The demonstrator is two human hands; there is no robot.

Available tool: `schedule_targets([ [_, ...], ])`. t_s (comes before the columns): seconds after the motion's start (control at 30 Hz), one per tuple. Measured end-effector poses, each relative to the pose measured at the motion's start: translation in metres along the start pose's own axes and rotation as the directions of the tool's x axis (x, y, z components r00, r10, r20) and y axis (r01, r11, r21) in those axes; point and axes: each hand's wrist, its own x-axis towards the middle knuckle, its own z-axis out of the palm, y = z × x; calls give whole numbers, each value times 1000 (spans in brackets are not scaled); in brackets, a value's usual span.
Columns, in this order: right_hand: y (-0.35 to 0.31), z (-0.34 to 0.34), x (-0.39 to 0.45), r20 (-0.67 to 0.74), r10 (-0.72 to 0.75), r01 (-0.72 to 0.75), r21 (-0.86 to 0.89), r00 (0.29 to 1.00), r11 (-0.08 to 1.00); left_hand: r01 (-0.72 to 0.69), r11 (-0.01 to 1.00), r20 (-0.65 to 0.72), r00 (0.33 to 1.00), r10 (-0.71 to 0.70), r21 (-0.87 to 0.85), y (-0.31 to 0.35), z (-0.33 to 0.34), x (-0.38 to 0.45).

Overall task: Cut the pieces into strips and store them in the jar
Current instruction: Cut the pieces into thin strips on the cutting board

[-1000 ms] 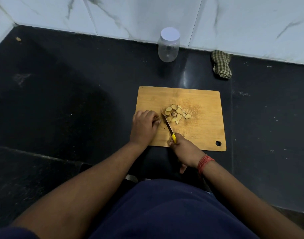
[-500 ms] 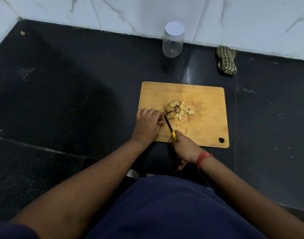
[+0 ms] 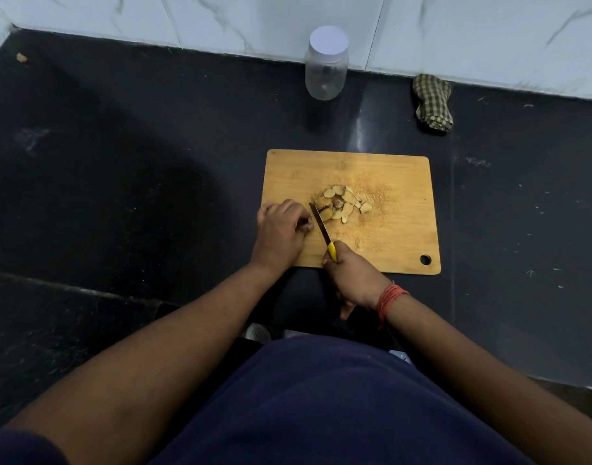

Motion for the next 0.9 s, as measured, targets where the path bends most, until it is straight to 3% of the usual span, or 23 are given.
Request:
schedule_targets([
  [0.9, -19, -3, 7, 50, 127, -128, 26, 991, 991, -17, 1000, -17, 1000, 17, -15, -2, 3, 1],
])
